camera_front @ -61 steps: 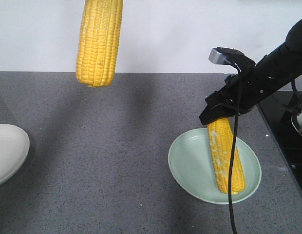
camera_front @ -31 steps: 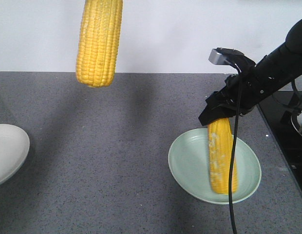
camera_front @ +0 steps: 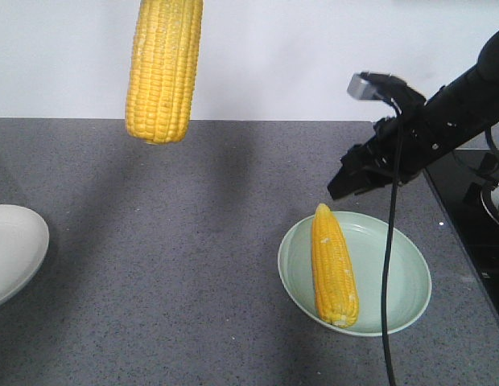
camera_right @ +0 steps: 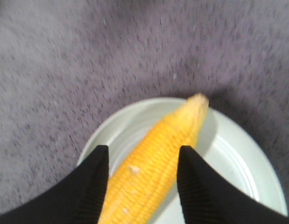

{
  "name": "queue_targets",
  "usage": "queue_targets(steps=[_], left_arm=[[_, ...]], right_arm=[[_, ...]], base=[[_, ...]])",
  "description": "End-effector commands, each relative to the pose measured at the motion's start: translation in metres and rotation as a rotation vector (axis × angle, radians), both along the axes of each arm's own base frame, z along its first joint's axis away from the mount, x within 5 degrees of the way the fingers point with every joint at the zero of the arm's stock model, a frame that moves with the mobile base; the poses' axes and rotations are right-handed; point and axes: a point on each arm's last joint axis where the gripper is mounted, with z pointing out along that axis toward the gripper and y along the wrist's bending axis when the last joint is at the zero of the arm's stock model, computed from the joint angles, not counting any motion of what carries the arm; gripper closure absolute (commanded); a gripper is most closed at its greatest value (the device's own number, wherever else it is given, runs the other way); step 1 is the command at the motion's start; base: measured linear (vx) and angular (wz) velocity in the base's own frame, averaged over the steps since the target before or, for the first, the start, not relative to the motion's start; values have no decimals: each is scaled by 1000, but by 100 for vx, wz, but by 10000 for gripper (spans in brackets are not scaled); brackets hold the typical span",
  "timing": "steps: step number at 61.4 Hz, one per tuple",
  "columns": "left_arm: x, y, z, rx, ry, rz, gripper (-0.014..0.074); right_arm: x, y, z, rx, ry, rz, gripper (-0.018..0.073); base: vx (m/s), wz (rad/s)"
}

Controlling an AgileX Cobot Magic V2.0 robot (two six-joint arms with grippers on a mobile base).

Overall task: Distribute corn equally
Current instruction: 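Open the right gripper and raise it away from the plate, then move the left gripper's cob down over the white plate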

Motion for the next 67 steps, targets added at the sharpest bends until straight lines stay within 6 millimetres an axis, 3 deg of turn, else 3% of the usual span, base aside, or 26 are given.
queue_targets(steps=[1,7,15,23,34,44,49,55,67], left_arm=[[-20,4,23,-74,-62,-13,605],[-20,4,23,-74,-62,-13,605],[-20,4,23,-74,-62,-13,605],[-20,4,23,-74,-62,-13,605],[-20,4,23,-74,-62,-13,605],[-20,4,23,-74,-62,-13,605],[-20,4,23,-74,-62,-13,605],[-20,4,23,-74,-62,-13,605],[-20,4,23,-74,-62,-13,605]], right_arm=[[-17,1,53,87,-197,-40,308],[-35,-1,81,100,-309,-58,412],[-75,-6,126,120,-475,-70,576],[-130,-10,168,142,-628,-62,568],[-212,-18,207,153,-828,-44,566],[-271,-25,223,148,-980,-61,564],[-290,-30,226,141,-1003,-104,564],[-300,-34,223,103,-991,-133,564],[-303,-38,219,38,-977,-136,564]], base=[[0,0],[0,0],[0,0],[0,0],[0,0],[0,0],[0,0],[0,0],[0,0]])
